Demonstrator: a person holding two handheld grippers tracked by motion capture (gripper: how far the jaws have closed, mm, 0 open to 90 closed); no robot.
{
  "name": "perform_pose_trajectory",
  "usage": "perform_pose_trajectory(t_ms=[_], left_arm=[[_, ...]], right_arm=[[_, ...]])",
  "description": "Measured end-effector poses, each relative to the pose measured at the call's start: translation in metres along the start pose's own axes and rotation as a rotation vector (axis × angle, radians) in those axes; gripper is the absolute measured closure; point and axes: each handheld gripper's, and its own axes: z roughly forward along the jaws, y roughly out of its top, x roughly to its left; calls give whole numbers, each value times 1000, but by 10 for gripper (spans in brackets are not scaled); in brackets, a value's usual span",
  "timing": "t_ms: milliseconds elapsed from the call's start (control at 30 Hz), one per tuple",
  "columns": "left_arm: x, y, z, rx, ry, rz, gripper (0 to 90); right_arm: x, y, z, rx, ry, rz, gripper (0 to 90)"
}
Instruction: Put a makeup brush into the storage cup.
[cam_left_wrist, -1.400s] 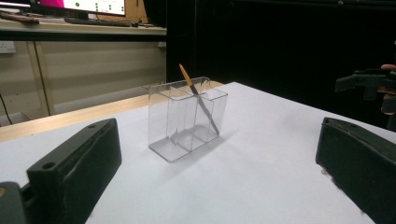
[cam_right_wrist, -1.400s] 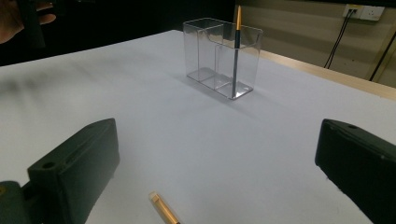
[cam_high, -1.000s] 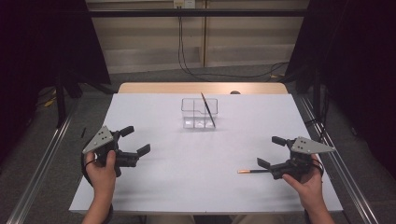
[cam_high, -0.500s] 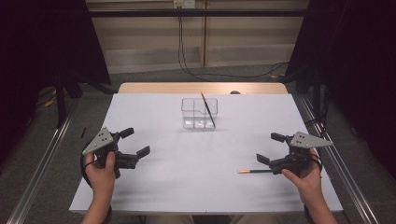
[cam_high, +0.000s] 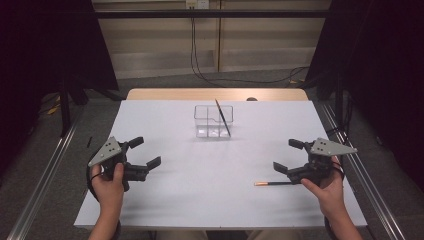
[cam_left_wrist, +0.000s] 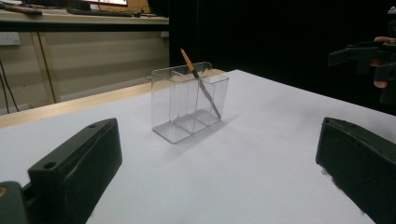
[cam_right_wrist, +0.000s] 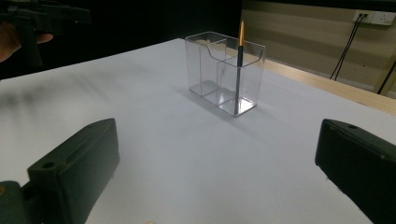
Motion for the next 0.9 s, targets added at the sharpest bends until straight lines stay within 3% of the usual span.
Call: perform_pose_trajectory(t_ms=[500,700,900], left_arm=[[4,0,-1,-2,-1,-4,6],[3,-2,1,15,-2,-1,6],[2,-4,0,22,0,-1,7]], right_arm=[[-11,7,10,-1,2,11,0],[-12,9,13,31,8,2,0],[-13,11,19,103,33,-13,0]])
